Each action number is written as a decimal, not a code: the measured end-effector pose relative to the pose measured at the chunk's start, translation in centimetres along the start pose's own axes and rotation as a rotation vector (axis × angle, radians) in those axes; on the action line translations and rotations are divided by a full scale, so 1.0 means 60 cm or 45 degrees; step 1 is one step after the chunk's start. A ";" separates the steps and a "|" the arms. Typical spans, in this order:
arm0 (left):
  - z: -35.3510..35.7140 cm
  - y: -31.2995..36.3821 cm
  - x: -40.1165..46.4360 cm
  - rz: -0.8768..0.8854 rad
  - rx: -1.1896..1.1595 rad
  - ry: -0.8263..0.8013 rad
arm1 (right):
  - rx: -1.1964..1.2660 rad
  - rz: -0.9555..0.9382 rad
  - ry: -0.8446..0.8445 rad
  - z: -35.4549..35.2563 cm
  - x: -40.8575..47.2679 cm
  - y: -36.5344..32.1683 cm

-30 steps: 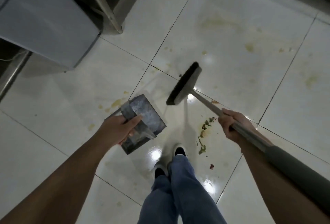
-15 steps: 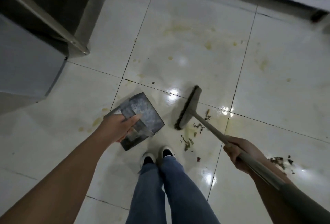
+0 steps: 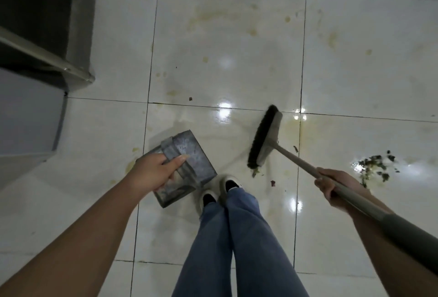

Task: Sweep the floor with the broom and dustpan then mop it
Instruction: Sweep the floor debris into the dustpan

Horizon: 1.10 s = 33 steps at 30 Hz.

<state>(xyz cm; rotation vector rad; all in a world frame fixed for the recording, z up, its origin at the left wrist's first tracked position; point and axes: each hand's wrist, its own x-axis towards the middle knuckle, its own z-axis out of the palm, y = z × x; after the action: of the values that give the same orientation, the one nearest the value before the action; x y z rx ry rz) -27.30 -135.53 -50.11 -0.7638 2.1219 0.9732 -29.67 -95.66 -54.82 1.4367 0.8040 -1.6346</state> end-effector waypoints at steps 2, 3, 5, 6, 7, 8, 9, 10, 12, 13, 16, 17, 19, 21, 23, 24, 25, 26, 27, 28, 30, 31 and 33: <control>0.000 -0.002 -0.003 0.018 0.057 -0.012 | 0.010 -0.045 0.038 -0.034 -0.018 0.002; 0.002 -0.002 -0.004 0.035 0.080 -0.016 | 0.015 -0.062 0.051 -0.046 -0.027 0.006; 0.007 -0.003 -0.002 0.052 0.098 -0.031 | 0.004 -0.069 0.055 -0.058 -0.044 0.018; 0.012 -0.003 -0.002 0.052 0.093 -0.051 | 0.003 -0.069 0.041 -0.060 -0.052 0.027; 0.017 -0.003 -0.002 0.047 0.080 -0.072 | 0.011 -0.075 0.014 -0.058 -0.057 0.038; 0.023 -0.004 -0.002 0.043 0.073 -0.089 | 0.021 -0.081 -0.018 -0.052 -0.059 0.049; 0.029 -0.004 -0.002 0.041 0.079 -0.103 | 0.026 -0.076 -0.047 -0.043 -0.061 0.062; 0.035 -0.004 -0.002 0.044 0.102 -0.114 | 0.021 -0.058 -0.070 -0.030 -0.062 0.074; 0.049 0.001 -0.003 0.070 0.188 -0.121 | -0.024 -0.021 -0.111 0.000 -0.057 0.093; 0.056 0.005 -0.005 0.085 0.215 -0.119 | -0.048 -0.004 -0.127 0.013 -0.051 0.100; 0.078 0.012 -0.010 0.092 0.190 -0.102 | -0.114 0.049 -0.164 0.040 -0.021 0.116; 0.086 0.014 -0.013 0.090 0.201 -0.100 | -0.129 0.069 -0.160 0.039 -0.009 0.121; 0.105 0.018 -0.023 0.097 0.276 -0.105 | -0.140 0.107 -0.154 0.018 0.013 0.130; 0.130 0.026 -0.042 0.112 0.412 -0.104 | -0.196 0.139 -0.140 -0.030 0.026 0.123; 0.160 0.034 -0.067 0.121 0.517 -0.114 | -0.269 0.165 -0.140 -0.094 0.025 0.099; 0.177 0.040 -0.080 0.122 0.546 -0.121 | -0.276 0.181 -0.144 -0.129 0.020 0.084; 0.194 0.048 -0.093 0.123 0.573 -0.125 | -0.266 0.196 -0.139 -0.166 0.012 0.067; 0.211 0.058 -0.106 0.126 0.609 -0.119 | -0.270 0.197 -0.124 -0.204 0.003 0.050; 0.230 0.069 -0.119 0.132 0.658 -0.102 | -0.295 0.181 -0.104 -0.240 -0.008 0.033; 0.248 0.079 -0.132 0.139 0.713 -0.086 | -0.328 0.161 -0.085 -0.274 -0.020 0.018; 0.286 0.098 -0.156 0.150 0.774 -0.076 | -0.361 0.123 -0.056 -0.334 -0.049 -0.009; 0.304 0.106 -0.165 0.157 0.775 -0.070 | -0.354 0.093 -0.049 -0.359 -0.061 -0.022; 0.337 0.120 -0.179 0.144 0.774 -0.074 | -0.366 0.033 -0.019 -0.395 -0.082 -0.039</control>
<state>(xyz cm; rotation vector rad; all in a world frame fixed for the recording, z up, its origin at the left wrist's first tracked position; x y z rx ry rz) -19.44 -112.91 -48.97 -0.3077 2.2487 0.3502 -20.17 -73.28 -53.74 1.2260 0.9646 -1.4413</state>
